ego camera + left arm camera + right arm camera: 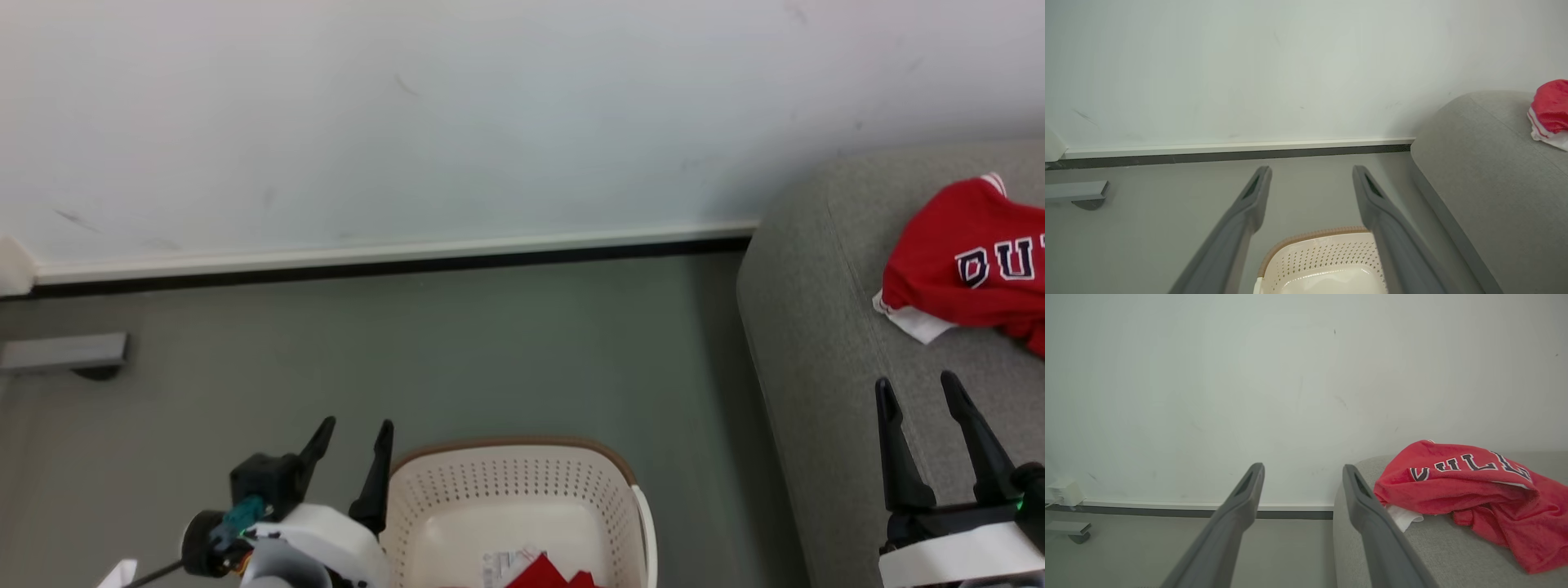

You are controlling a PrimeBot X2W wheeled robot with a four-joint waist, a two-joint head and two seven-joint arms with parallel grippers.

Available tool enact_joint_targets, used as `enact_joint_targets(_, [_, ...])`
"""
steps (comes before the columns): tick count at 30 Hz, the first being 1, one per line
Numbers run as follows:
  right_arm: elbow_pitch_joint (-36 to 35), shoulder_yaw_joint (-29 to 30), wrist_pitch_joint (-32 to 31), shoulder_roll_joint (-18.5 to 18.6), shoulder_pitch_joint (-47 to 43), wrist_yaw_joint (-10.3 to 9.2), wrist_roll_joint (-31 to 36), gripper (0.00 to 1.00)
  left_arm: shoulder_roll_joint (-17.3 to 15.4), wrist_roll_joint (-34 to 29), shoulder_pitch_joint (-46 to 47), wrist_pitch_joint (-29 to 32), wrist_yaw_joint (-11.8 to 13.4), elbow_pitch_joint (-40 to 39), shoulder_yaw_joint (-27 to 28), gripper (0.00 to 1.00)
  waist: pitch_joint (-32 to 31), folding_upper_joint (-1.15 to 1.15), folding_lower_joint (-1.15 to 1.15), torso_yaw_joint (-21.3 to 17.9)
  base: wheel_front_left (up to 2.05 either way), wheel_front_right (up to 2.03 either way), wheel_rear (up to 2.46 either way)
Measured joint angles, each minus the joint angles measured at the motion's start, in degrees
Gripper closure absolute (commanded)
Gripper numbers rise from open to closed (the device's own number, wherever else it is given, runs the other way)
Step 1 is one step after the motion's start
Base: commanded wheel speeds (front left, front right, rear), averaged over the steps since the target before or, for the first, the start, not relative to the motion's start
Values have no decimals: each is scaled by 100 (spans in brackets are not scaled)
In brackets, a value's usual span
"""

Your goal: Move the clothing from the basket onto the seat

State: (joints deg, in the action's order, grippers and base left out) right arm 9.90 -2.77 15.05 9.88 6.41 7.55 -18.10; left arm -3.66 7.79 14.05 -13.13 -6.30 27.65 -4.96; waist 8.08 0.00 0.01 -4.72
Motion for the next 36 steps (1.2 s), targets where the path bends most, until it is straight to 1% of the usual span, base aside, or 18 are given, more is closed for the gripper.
enact_joint_targets(6, [-115, 9, 0, -83, 304, 0, 26, 0, -35, 67, 555, 267, -71, 703, -279, 0, 508, 0, 1, -231, 0, 0, 0])
enact_joint_targets(11, [-202, 32, 0, -185, 449, 0, 26, 0, -54, 88, 990, 268, -88, 1189, -546, 0, 949, 0, 1, -433, 0, 0, 0])
enact_joint_targets(15, [-277, -2, 0, -260, 648, 0, 26, 0, -89, 111, 1335, 412, -108, 1722, -780, 0, 1317, 0, 1, -589, 0, 0, 0])
enact_joint_targets(18, [-321, -29, 0, -290, 798, 0, 26, 0, -127, 155, 1616, 619, -109, 2202, -953, 0, 1591, 0, 1, -701, 0, 0, 0])
enact_joint_targets(26, [-433, -143, 0, -415, 1199, 0, 25, 0, -257, 582, 2272, 1384, -122, 3300, -1608, 0, 2248, 0, 1, -990, 0, 0, 0])
enact_joint_targets(30, [-493, -178, 0, -455, 1347, 0, 22, 0, -318, 790, 2491, 1801, -122, 3676, -1883, 0, 2547, 0, 1, -1129, 0, 0, 0])
enact_joint_targets(36, [-688, -188, 0, -499, 1633, 0, 24, 0, -488, 856, 2842, 2229, -122, 4075, -2165, 0, 3001, 0, 0, -1320, 0, 0, 0])
